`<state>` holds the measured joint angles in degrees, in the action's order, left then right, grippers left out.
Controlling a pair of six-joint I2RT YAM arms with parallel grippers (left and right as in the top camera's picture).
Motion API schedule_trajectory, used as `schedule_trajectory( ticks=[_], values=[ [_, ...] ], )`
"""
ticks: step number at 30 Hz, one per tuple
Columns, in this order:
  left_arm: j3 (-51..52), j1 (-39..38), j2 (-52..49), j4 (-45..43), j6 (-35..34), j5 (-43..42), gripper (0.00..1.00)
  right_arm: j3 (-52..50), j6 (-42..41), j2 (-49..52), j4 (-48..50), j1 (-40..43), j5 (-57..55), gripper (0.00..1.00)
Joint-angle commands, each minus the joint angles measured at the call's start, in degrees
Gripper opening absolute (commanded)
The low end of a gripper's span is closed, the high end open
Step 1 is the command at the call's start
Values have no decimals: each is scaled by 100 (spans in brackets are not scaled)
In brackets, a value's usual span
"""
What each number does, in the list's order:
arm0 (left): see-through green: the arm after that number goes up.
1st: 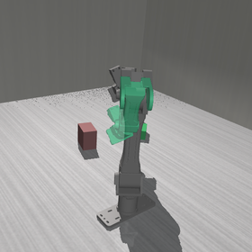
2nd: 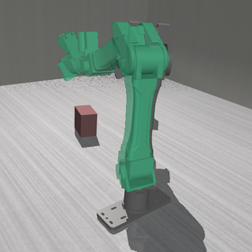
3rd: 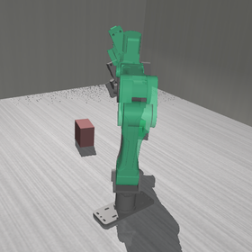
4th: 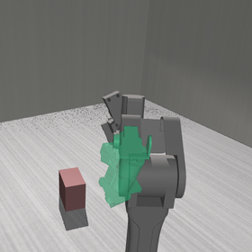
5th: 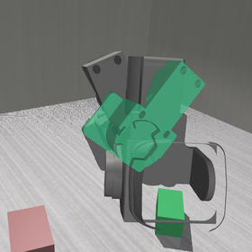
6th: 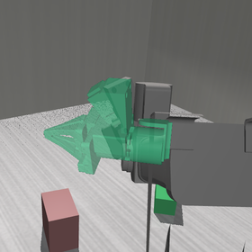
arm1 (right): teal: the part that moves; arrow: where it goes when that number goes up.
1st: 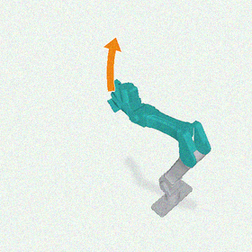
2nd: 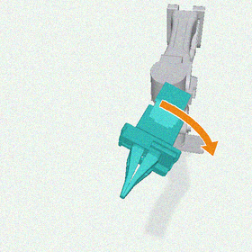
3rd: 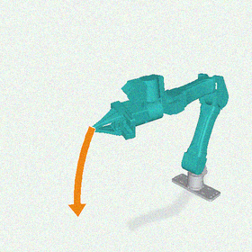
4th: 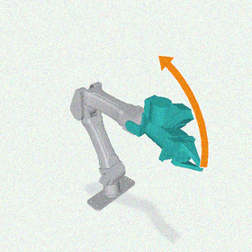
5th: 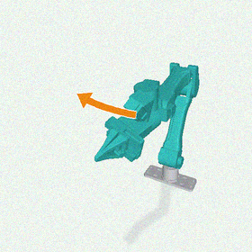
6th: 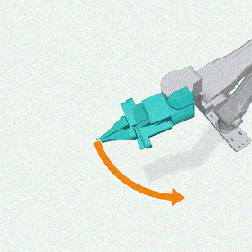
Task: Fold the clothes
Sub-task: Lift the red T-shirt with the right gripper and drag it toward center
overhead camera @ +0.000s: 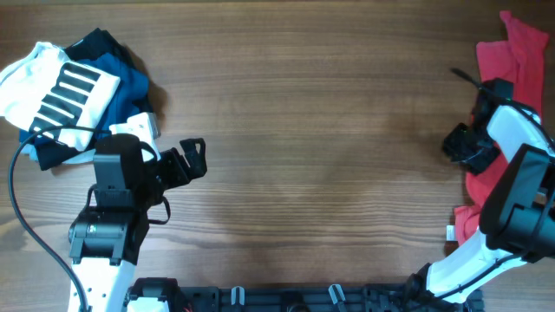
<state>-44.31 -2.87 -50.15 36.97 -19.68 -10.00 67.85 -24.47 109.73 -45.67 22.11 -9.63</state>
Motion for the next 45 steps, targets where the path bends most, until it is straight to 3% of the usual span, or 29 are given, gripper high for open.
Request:
schedule_trajectory(
  ticks=[1,3,4,6,8,10,13,15,30,35,38,42,45],
  values=[
    [-96,-24,-127,-4,-31,-87,100,-61,-101,258,118,192,-197,41],
    [-96,-24,-216,-4,-31,-87,100,-72,-98,258,201,306,-199,17],
    [-96,-24,-243,-2,-31,-87,100,-72,-101,258,225,334,-197,15],
    [-96,-24,-278,-4,-31,-87,100,-72,-63,258,262,352,-197,16],
    [-96,-24,-313,-4,-31,-87,100,-59,225,245,267,348,-146,27],
    [-96,-24,-313,-7,-31,-87,100,-39,369,208,195,343,-39,30],
    [-96,-24,-313,-11,-31,-87,100,50,498,48,79,343,133,20],
    [-96,-24,-313,-7,-31,-87,100,72,481,-109,50,343,160,4],
    [-96,-24,-313,-9,-31,-87,100,70,669,-603,105,343,59,4],
    [-96,-24,-313,-7,-31,-87,100,9,798,-601,227,343,59,4],
    [-96,-24,-313,-7,-31,-87,100,-85,796,-579,317,343,-103,37],
    [-96,-24,-313,-7,-31,-87,100,-87,796,-507,350,348,-396,45],
    [-96,-24,-313,-7,-31,-87,100,-87,800,-468,409,348,-411,45]
  ],
)
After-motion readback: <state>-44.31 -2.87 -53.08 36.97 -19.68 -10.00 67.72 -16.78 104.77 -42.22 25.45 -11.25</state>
